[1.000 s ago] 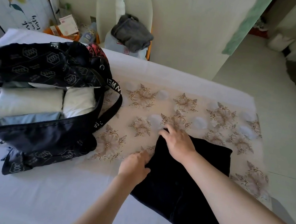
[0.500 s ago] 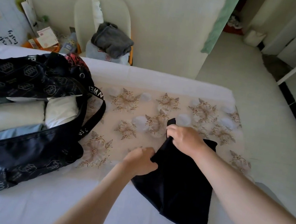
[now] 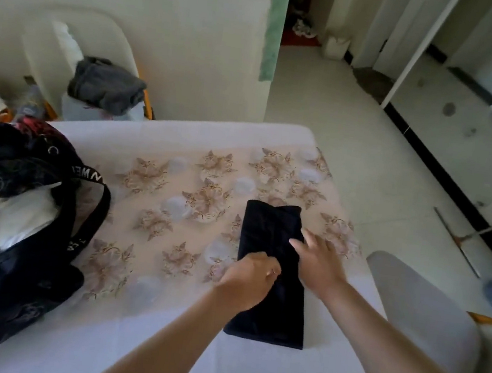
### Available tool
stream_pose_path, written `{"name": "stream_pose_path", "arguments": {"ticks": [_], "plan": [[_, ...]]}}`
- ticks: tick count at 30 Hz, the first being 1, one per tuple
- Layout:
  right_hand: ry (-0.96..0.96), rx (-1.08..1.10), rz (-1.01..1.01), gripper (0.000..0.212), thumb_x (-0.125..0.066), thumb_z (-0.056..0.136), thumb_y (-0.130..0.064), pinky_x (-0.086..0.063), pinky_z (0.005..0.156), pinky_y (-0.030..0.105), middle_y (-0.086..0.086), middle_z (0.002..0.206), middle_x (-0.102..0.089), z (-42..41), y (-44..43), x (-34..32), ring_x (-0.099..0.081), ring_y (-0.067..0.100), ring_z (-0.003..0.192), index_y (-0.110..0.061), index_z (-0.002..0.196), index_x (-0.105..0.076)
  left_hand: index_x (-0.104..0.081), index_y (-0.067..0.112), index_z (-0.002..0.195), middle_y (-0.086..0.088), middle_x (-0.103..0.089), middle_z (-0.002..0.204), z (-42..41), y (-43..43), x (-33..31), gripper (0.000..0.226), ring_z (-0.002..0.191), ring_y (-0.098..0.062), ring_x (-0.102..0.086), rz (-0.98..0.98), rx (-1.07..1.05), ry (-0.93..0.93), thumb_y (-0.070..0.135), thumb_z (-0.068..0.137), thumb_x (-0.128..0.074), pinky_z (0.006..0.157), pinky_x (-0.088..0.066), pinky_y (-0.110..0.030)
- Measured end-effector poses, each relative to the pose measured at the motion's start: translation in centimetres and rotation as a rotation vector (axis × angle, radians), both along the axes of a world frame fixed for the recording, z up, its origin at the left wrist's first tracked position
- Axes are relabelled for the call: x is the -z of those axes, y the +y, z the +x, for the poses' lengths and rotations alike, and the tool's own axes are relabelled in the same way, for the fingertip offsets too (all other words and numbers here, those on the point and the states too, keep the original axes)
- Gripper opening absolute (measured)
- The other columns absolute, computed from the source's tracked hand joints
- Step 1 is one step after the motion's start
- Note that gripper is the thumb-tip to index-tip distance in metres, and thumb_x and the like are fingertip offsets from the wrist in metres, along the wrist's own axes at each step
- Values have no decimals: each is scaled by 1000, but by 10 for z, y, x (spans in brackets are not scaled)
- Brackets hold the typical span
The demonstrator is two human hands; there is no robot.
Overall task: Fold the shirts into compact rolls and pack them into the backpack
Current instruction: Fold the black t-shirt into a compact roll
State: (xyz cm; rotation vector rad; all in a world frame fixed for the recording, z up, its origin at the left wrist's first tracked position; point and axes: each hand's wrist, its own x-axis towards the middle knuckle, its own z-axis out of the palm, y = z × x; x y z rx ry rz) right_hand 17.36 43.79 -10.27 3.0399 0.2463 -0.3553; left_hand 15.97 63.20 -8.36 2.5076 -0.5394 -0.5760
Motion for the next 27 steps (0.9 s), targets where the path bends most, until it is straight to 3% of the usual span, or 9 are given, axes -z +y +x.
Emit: {"name": "stream_pose_path", "arguments": {"ticks": [2, 4, 9, 13, 15, 18, 22, 24, 27], "plan": [[-42, -22, 158, 51, -47, 99, -28, -26, 117, 45, 12, 162, -23, -15, 10, 14, -28, 31, 147, -21, 150, -41, -38, 29, 147, 4, -28, 156, -14, 3, 25, 51, 144, -21, -24, 120, 109, -215, 41, 98, -47, 118, -26, -37], [45, -43, 204, 58, -37, 103, -42, -18, 121, 45, 5, 167, -8, -29, 18, 25, -12, 25, 153, -24, 157, -25, -3, 24, 158, -1, 14, 164, -29, 14, 48, 78, 151, -22, 15, 250, 196, -195, 56, 97, -40, 123, -2, -40], [123, -12, 85, 69, -29, 104, -52, -8, 123, 49, 4, 166, 13, -45, 22, 44, 3, 26, 154, -24, 160, -1, 11, 25, 156, -1, 30, 159, -49, 49, 79, 86, 145, -18, 32, 256, 256, -218, 67, 94, -31, 123, 3, -41], [-104, -30, 158, 57, -55, 97, -29, -29, 118, 49, 15, 163, -21, -56, 35, 47, -24, 33, 149, -16, 150, -39, -8, 31, 157, 4, 18, 163, -54, 54, 73, 95, 148, -14, 23, 186, 269, -263, 76, 82, -42, 121, 8, -34], [-222, -75, 259, 45, -61, 89, -14, -44, 104, 43, 9, 145, -44, -69, 41, 50, -48, 31, 130, -18, 133, -57, -36, 31, 148, 2, -12, 163, -57, 58, 73, 86, 151, -19, -3, 112, 263, -344, 78, 77, -51, 121, -12, -34], [-225, -121, 331, 34, -53, 94, -35, -50, 89, 38, -3, 120, -50, -93, 41, 48, -54, 22, 107, -22, 123, -63, -63, 27, 118, 0, -52, 138, -65, 63, 82, 53, 136, -23, -41, 42, 279, -447, 65, 81, -60, 105, -44, -35], [-9, -152, 258, 77, -42, 89, -68, -34, 115, 38, 0, 149, -39, -116, 29, 47, -34, 22, 140, -19, 149, -43, -74, 23, 97, 1, -66, 122, -72, 58, 85, 29, 123, -23, -58, 29, 254, -520, 38, 90, -50, 95, -53, -32], [36, -164, 218, 77, -49, 89, -55, -27, 120, 37, 1, 159, -31, -120, 25, 46, -25, 23, 148, -17, 154, -34, -73, 19, 93, 1, -71, 107, -68, 52, 73, 32, 111, -22, -65, 17, 210, -519, 32, 91, -44, 88, -57, -33], [71, -61, 357, 56, -54, 91, -9, -41, 109, 32, -2, 151, -45, -115, 25, 33, -38, 20, 142, -19, 145, -48, -63, 16, 103, 0, -67, 94, -57, 42, 40, 29, 92, -22, -63, 103, 182, -329, 33, 101, -39, 79, -53, -36]]}}
